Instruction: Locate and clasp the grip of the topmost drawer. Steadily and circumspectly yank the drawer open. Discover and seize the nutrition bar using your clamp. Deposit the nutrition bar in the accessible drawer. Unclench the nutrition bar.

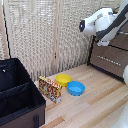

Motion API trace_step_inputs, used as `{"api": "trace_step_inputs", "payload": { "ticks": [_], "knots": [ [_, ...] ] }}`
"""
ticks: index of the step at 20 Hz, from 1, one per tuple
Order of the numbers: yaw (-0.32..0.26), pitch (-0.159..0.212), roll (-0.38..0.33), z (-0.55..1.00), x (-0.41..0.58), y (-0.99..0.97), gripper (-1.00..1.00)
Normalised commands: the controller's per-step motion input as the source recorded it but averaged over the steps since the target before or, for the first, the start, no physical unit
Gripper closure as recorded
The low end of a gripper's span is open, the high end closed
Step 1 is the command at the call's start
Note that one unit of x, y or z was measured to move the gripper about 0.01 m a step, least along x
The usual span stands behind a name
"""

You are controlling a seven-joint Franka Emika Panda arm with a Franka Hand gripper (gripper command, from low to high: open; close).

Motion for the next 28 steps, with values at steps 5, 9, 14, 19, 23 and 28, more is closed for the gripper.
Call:
{"api": "trace_step_inputs", "payload": {
  "ticks": [5,9,14,19,23,28],
  "knots": [
    [-0.075,-0.011,-0.047,-0.02,0.024,0.66,1.0],
    [-0.096,-0.008,-0.042,-0.07,0.111,0.88,1.0],
    [-0.096,-0.001,-0.022,-0.07,0.154,0.92,1.0],
    [-0.079,0.0,-0.024,-0.07,0.129,0.93,1.0],
    [-0.007,0.017,-0.057,0.0,0.258,0.49,1.0],
    [0.015,0.01,0.0,0.0,0.213,0.03,-1.0]
  ]
}}
